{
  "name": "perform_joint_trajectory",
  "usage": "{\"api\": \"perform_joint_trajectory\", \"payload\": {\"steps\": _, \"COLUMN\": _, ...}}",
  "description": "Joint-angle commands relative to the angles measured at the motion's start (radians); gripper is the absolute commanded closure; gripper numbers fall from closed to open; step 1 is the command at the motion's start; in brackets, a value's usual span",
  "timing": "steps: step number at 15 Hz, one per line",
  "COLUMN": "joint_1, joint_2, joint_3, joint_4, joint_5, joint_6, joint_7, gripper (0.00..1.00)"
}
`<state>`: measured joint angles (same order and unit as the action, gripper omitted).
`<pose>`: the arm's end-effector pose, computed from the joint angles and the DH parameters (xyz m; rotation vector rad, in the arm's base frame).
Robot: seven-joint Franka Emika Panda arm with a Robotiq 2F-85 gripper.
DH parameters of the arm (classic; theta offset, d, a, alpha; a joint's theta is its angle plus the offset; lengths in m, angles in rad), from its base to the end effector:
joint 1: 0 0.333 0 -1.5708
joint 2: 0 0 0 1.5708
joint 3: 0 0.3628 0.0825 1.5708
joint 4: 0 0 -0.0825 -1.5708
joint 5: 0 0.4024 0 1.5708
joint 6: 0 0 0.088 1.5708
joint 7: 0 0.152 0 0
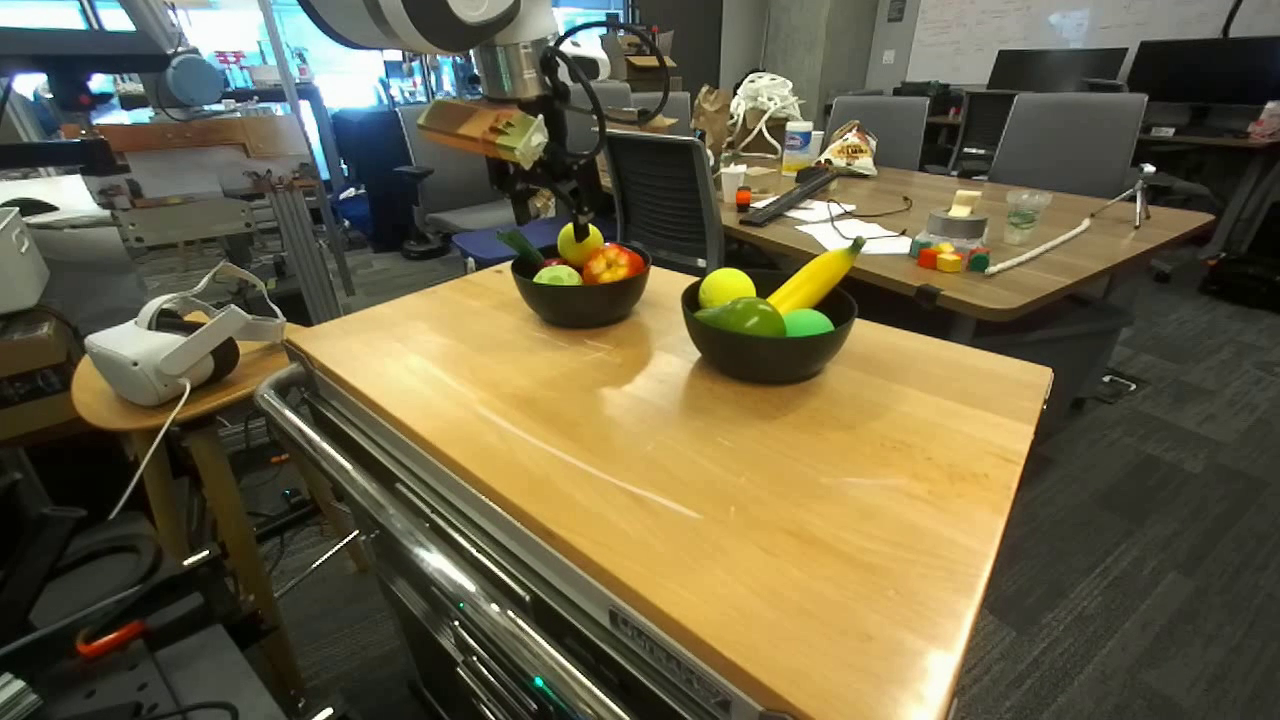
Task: Take one fruit from the left bowl and put it on the table then remove all the fruits from the right and left bowl and put them on the table respectively
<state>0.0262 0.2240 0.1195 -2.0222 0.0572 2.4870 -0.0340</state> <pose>0.6417 0.0929 0.3556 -3.0339 -0.2011 -0.3634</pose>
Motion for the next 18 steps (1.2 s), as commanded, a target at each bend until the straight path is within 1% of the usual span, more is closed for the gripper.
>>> {"api": "perform_joint_trajectory", "payload": {"steps": 1, "joint_1": 0.031, "joint_2": 0.026, "joint_3": -0.018, "joint_4": 0.034, "joint_5": -0.022, "joint_6": 0.007, "joint_7": 0.028, "gripper": 0.00}}
{"api": "perform_joint_trajectory", "payload": {"steps": 8, "joint_1": 0.052, "joint_2": 0.057, "joint_3": -0.043, "joint_4": 0.072, "joint_5": -0.088, "joint_6": 0.019, "joint_7": 0.085, "gripper": 0.00}}
{"api": "perform_joint_trajectory", "payload": {"steps": 12, "joint_1": 0.050, "joint_2": 0.086, "joint_3": -0.033, "joint_4": 0.097, "joint_5": -0.067, "joint_6": 0.000, "joint_7": 0.071, "gripper": 0.00}}
{"api": "perform_joint_trajectory", "payload": {"steps": 13, "joint_1": 0.052, "joint_2": 0.095, "joint_3": -0.036, "joint_4": 0.105, "joint_5": -0.071, "joint_6": -0.002, "joint_7": 0.074, "gripper": 0.08}}
{"api": "perform_joint_trajectory", "payload": {"steps": 14, "joint_1": 0.056, "joint_2": 0.104, "joint_3": -0.041, "joint_4": 0.110, "joint_5": -0.082, "joint_6": -0.002, "joint_7": 0.083, "gripper": 0.26}}
{"api": "perform_joint_trajectory", "payload": {"steps": 16, "joint_1": 0.060, "joint_2": 0.118, "joint_3": -0.046, "joint_4": 0.120, "joint_5": -0.093, "joint_6": -0.005, "joint_7": 0.089, "gripper": 0.44}}
{"api": "perform_joint_trajectory", "payload": {"steps": 18, "joint_1": 0.062, "joint_2": 0.125, "joint_3": -0.049, "joint_4": 0.126, "joint_5": -0.096, "joint_6": -0.002, "joint_7": 0.094, "gripper": 0.59}}
